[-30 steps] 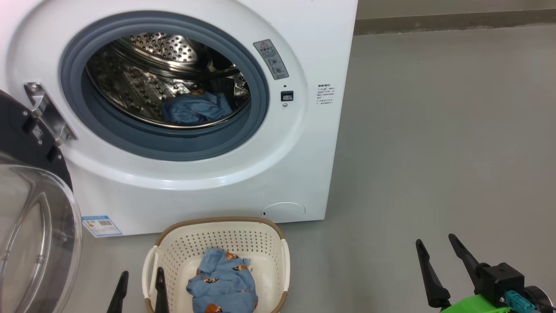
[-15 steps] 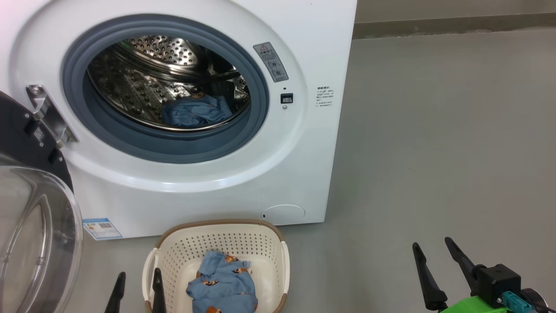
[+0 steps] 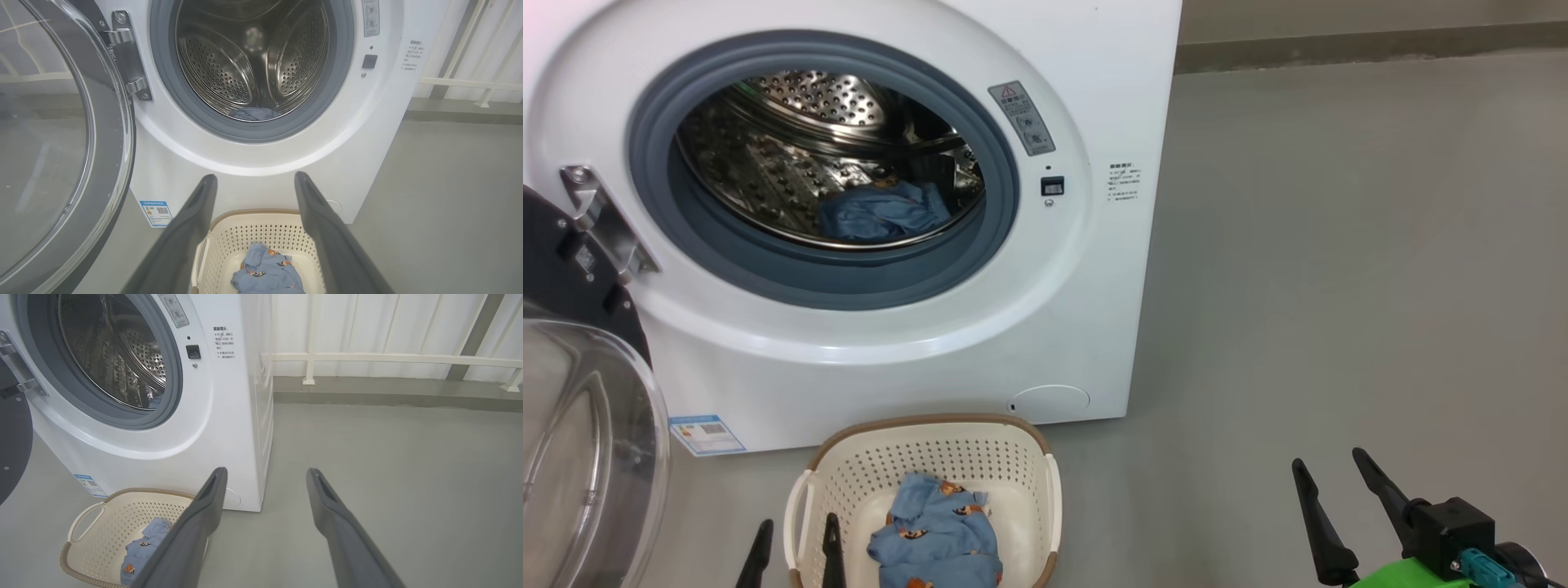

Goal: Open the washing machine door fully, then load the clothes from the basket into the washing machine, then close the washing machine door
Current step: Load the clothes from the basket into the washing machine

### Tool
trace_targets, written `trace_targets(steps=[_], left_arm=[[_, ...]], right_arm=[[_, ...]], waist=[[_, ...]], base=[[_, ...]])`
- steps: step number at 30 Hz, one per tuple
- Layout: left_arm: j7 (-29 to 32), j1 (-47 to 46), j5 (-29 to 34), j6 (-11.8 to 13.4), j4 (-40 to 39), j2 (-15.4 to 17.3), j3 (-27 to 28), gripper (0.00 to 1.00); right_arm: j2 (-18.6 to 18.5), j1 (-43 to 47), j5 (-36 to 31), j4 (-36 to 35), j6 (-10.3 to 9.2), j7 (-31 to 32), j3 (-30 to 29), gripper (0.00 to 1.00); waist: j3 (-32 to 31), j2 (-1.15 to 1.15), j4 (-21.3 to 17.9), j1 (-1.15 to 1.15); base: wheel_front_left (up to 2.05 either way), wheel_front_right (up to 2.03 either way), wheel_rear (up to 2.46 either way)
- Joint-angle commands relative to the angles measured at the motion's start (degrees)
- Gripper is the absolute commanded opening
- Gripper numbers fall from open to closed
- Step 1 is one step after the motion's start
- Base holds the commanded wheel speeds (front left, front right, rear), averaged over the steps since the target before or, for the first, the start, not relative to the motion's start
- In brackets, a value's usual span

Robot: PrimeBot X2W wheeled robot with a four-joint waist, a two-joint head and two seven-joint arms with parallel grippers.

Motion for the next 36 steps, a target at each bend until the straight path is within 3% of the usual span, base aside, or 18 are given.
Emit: trace_targets(steps=[1,16,26,36], left_arm=[[-0.4,-2.4,0.6,-0.3,-0.5,0.0,1.6,1.00],[0.0,-12.5,-0.1,-3.4,11.1,-1.0,-1.7,1.00],[0.0,-27.9,-1.6,-5.6,29.7,-1.8,-2.7,1.00],[4.4,-43.8,-2.7,-6.8,48.1,-0.8,-2.4,1.00]], right_arm=[[-0.6,-1.2,-0.5,-1.8,0.25,-0.1,0.9,1.00],[-0.8,-4.8,-2.6,-5.4,0.25,-0.2,-0.2,1.00],[-1.0,-8.4,-2.9,-9.9,0.25,0.0,2.1,1.00],[-0.8,-14.4,-1.4,-9.1,0.25,-3.0,4.5,1.00]], waist=[[0.4,0.00,-0.4,0.00],[8.8,0.00,-2.8,0.00],[19.8,0.00,-5.3,0.00],[33.2,0.00,-9.7,0.00]], base=[[0.00,0.00,0.00],[0.00,0.00,0.00],[0.00,0.00,0.00],[0.00,0.00,0.00]])
